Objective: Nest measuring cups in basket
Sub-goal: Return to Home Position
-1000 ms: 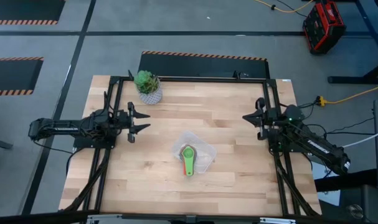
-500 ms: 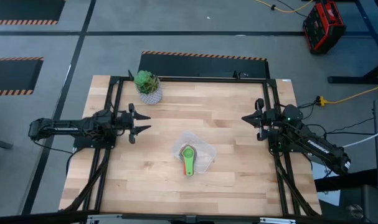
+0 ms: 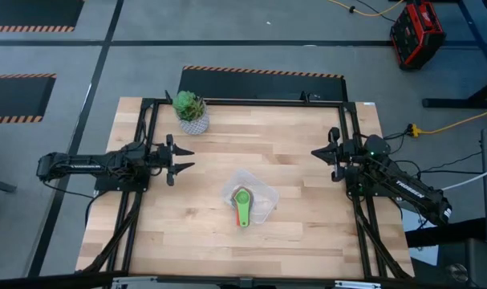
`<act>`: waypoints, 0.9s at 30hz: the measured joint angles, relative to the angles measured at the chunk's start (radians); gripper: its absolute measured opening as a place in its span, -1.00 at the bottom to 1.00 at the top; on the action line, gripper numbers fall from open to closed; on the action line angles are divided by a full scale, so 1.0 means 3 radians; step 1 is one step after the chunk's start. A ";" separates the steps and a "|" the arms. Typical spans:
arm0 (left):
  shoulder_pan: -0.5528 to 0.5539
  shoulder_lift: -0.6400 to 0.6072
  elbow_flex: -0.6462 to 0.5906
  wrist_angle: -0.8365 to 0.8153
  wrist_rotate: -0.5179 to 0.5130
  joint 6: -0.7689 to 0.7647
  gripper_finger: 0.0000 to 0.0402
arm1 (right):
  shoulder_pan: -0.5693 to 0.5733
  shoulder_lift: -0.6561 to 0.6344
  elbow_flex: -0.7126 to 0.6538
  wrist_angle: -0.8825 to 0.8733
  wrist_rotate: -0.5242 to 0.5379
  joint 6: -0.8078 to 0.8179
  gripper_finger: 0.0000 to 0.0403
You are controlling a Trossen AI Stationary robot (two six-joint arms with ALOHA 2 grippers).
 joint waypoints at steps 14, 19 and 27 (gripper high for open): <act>0.0000 0.0000 0.0000 0.0000 -0.0121 -0.0060 -0.11 | 0.0000 0.0000 0.0001 -0.0001 0.0001 -0.0005 -0.93; 0.0000 0.0001 0.0000 0.0000 -0.0121 -0.0060 -0.11 | 0.0000 0.0000 0.0001 -0.0001 0.0001 -0.0005 -0.93; 0.0000 0.0000 0.0000 0.0000 -0.0122 -0.0058 -0.11 | 0.0000 0.0001 0.0003 0.0000 0.0003 -0.0006 -0.93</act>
